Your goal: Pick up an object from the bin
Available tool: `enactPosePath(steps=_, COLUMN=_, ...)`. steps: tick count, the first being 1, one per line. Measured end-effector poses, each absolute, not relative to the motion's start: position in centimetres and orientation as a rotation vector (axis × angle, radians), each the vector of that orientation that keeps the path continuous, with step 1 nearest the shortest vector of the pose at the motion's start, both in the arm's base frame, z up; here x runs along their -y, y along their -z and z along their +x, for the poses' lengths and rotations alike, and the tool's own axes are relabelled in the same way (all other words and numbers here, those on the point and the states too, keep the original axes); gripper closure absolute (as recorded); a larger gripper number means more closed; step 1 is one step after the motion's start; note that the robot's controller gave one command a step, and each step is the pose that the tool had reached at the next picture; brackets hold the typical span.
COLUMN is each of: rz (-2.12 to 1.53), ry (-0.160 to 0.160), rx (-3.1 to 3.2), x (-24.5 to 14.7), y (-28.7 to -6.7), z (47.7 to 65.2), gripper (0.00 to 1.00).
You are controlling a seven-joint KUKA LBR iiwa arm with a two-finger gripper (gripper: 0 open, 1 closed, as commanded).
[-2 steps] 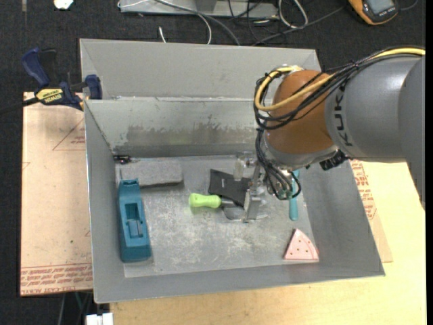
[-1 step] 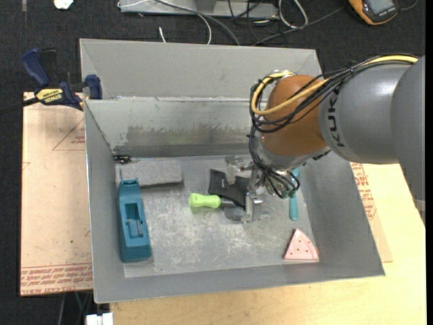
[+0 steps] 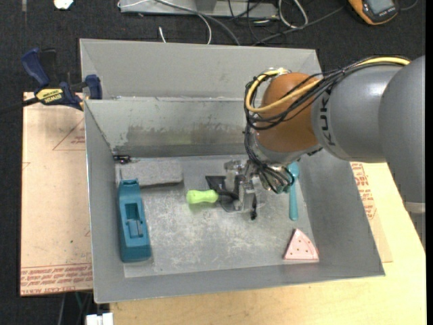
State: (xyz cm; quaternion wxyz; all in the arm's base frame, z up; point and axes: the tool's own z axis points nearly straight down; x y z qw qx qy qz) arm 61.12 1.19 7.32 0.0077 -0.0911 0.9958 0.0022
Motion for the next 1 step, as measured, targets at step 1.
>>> enactPosePath(steps=1, rz=-0.284, ry=-0.007, rx=-3.113, x=-1.19, y=-7.33, z=61.13, gripper=1.0)
